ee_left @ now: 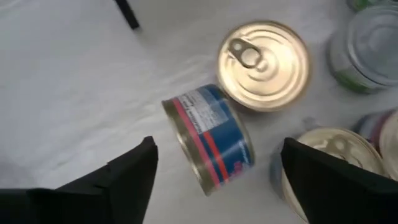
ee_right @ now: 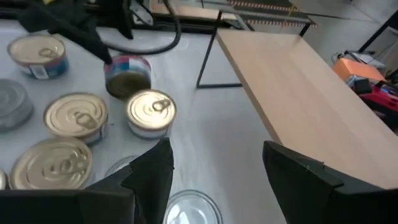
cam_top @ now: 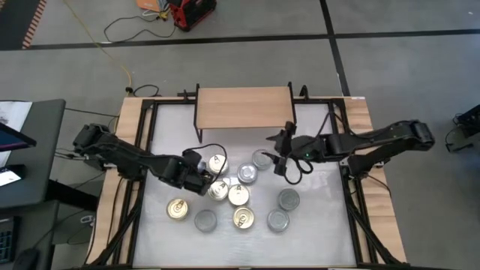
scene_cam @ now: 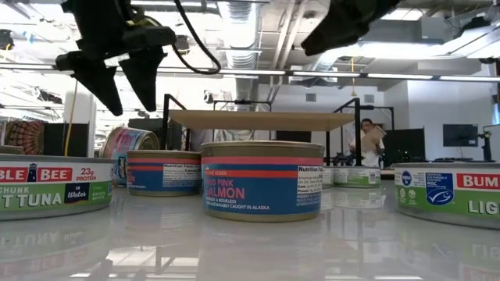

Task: Stack canned seafood by type on shelf
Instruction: Put the the blue tuna can on the shelf, then stack the blue tuna can on top of the blue tuna can

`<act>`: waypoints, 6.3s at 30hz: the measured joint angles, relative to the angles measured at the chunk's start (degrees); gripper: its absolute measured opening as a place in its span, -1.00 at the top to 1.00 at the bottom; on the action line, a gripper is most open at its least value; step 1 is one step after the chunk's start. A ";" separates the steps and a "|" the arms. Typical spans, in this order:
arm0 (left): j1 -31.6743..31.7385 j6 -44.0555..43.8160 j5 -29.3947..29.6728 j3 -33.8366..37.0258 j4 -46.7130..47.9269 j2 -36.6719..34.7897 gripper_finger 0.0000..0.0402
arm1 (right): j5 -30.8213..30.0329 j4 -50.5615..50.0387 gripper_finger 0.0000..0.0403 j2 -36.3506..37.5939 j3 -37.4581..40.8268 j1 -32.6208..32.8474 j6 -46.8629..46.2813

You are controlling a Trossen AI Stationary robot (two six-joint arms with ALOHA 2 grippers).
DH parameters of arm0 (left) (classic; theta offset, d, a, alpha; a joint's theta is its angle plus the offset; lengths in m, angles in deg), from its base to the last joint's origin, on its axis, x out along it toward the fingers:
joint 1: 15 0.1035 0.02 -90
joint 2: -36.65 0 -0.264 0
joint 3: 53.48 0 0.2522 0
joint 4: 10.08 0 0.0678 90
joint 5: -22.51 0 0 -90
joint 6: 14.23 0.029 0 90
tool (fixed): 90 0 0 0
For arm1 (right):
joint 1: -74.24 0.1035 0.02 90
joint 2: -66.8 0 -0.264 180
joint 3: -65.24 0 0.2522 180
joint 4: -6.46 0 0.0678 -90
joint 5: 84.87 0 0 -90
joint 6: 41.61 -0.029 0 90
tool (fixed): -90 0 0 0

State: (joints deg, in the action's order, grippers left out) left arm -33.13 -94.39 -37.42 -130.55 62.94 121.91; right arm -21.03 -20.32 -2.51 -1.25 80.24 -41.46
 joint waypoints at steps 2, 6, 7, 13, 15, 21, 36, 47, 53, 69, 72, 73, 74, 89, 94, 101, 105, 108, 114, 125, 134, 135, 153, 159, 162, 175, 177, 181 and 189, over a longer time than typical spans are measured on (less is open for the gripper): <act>1.05 -0.22 -0.22 0.00 -0.05 1.62 -0.71 | -0.04 0.12 -0.36 0.08 0.41 -0.14 -0.18; 2.91 1.78 -1.93 0.07 -2.98 6.03 -0.72 | -0.01 0.23 -0.36 -0.36 0.41 0.42 -0.37; 3.26 2.18 -1.99 0.07 -3.08 7.15 -0.72 | 0.03 0.28 -0.36 -0.36 0.41 0.65 -0.59; 5.27 4.18 -3.26 0.07 -2.03 9.60 -0.69 | 0.10 0.26 -0.36 -0.36 0.41 2.57 -1.28; 5.33 5.26 -3.80 0.04 -2.23 9.13 -0.62 | 0.10 0.24 -0.36 -0.36 0.41 3.11 -1.55; 5.02 8.15 -6.60 0.04 -1.92 6.28 -0.18 | -0.05 0.26 -0.36 -0.37 0.41 3.92 -2.31; 4.96 14.88 -12.17 -0.01 -1.64 5.64 0.05 | -1.17 0.24 -0.36 -0.38 0.41 6.08 -3.46; 1.28 24.82 -2.48 -5.17 -1.06 -4.71 0.05 | -1.19 -0.04 -0.36 -0.36 0.41 6.44 -3.35; 0.13 48.28 16.03 -12.48 -1.31 -5.73 0.05 | -1.21 0.35 -0.36 -0.34 0.41 5.72 -4.28; 16.88 106.65 20.58 -11.79 -20.38 -2.89 0.05 | -18.84 -6.61 -0.36 0.09 0.54 10.44 -10.26; 19.25 109.86 21.22 -10.64 -21.01 -1.40 0.05 | -20.32 -6.53 -0.36 0.98 0.59 10.92 -10.25; 19.98 111.19 21.98 -10.28 -21.98 -0.86 0.05 | -20.30 -6.65 -0.36 1.21 0.59 10.90 -10.39; 20.63 112.42 22.40 -9.94 -23.37 -0.36 0.05 | -20.37 -6.49 -0.36 1.28 0.59 10.89 -10.76; 30.62 121.26 27.41 -9.11 -28.99 7.59 0.05 | -20.36 -9.25 -0.36 0.70 0.59 12.71 -16.70; 30.03 120.85 26.45 -9.14 -28.94 7.53 -0.08 | -20.34 -9.42 -0.36 0.70 0.57 13.20 -16.82; 27.70 119.20 24.23 -9.11 -26.09 7.64 -0.39 | -20.34 -9.48 -0.36 0.71 0.57 13.18 -16.82; 25.84 116.70 24.26 -10.16 -21.86 7.64 -0.41 | -20.34 -9.45 -0.36 0.71 0.57 13.18 -16.82; 24.71 112.02 24.21 -12.74 -17.67 7.64 -0.41 | -20.34 -9.38 -0.36 0.71 0.57 13.18 -16.82; 20.54 99.00 17.78 -19.18 -7.52 6.82 -0.41 | -20.34 -10.51 -0.36 0.71 0.57 13.18 -17.54; 8.51 62.94 -17.39 -17.00 3.92 6.49 -0.42 | -20.32 -16.46 -0.36 1.16 0.58 15.53 -18.84; -8.23 40.41 -24.50 -16.15 11.56 6.46 -0.42 | -20.20 -5.89 -0.36 0.97 0.59 14.88 -8.48; -9.96 37.83 -24.02 -16.15 12.16 6.46 -0.42 | -19.83 -3.93 -0.36 0.97 0.58 14.70 -6.91; -17.65 21.78 -20.59 4.87 6.02 -7.04 -0.02 | -3.35 13.28 -0.36 -9.48 -2.71 7.50 4.57; -16.61 23.91 -25.08 12.86 -3.06 -13.68 0.05 | -3.20 10.03 -0.36 -10.57 -4.09 7.32 4.01; -16.61 25.62 -25.09 14.63 -3.31 -14.40 0.06 | -3.20 10.17 -0.36 -10.63 -4.11 7.32 3.71; -18.89 36.88 -28.90 16.22 -15.28 -6.53 0.07 | -3.27 8.40 -0.36 -10.63 -4.11 7.43 1.35; -18.89 38.17 -28.98 16.13 -15.34 -4.83 0.07 | -3.28 8.33 -0.36 -10.63 -4.11 7.43 1.32; -18.02 41.80 -24.67 16.17 -15.55 -2.06 0.07 | -3.39 8.38 -0.36 -10.63 -4.11 7.43 1.19; -13.01 45.67 -14.74 16.31 -19.61 -1.43 0.07 | -3.44 8.53 -0.36 -10.63 -4.11 7.43 1.21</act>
State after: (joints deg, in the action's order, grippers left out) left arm -46.14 -48.72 -52.16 -114.24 43.33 120.48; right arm -24.47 -11.79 -13.14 -5.36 87.68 -40.24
